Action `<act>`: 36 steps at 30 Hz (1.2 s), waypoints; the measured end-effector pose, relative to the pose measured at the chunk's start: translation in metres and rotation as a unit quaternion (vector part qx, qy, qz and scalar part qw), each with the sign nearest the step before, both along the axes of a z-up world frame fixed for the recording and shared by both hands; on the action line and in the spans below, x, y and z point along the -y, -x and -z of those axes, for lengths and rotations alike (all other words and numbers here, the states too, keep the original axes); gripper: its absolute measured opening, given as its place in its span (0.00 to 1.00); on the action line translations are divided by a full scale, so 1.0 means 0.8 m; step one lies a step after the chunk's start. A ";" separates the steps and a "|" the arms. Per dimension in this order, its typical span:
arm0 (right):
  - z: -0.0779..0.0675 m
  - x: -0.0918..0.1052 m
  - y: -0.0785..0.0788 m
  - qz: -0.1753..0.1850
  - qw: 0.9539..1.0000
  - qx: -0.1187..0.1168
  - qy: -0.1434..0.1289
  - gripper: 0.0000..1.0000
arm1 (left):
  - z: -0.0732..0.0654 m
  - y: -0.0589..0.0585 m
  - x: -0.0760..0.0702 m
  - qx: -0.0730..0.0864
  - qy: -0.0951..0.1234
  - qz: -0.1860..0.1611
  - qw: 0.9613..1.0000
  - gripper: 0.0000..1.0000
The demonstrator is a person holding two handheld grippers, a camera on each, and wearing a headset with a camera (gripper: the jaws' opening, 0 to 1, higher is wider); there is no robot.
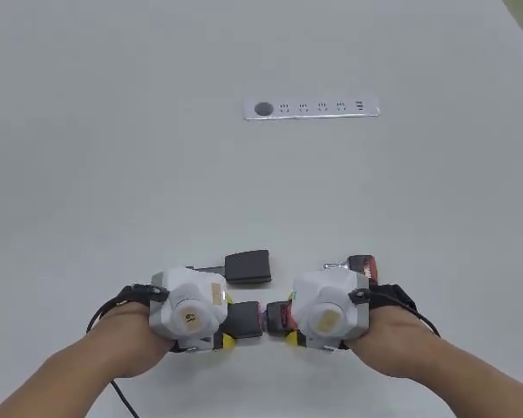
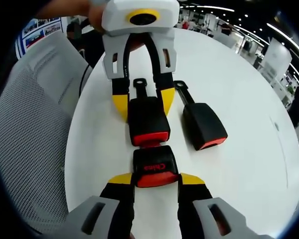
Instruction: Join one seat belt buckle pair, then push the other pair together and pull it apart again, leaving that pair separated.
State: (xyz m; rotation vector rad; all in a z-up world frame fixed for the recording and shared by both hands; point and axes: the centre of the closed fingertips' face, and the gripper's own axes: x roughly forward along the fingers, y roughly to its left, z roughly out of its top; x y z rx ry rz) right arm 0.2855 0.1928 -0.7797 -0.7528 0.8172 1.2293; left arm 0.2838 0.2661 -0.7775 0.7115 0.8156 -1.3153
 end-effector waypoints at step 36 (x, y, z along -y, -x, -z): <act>-0.017 -0.001 0.001 0.026 0.999 -0.016 -0.029 0.37 | -0.016 0.007 -0.010 -0.002 0.010 -0.042 0.999 0.45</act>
